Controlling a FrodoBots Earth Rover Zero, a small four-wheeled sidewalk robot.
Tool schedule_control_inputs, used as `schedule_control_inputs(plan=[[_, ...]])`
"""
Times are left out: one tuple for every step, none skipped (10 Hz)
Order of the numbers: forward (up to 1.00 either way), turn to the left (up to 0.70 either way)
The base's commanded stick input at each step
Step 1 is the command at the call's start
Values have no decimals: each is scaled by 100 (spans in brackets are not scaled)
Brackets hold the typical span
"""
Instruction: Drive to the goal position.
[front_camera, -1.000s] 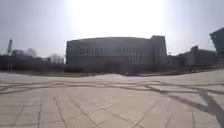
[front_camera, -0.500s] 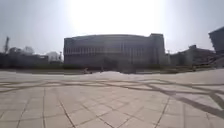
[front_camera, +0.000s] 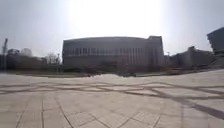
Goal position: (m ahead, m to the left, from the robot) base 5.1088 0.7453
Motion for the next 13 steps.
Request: schedule_control_inputs(plan=[[100,0],[100,0],[100,0],[100,0],[100,0],[100,0],[100,0],[100,0],[100,0],[100,0],[100,0],[100,0],[100,0]])
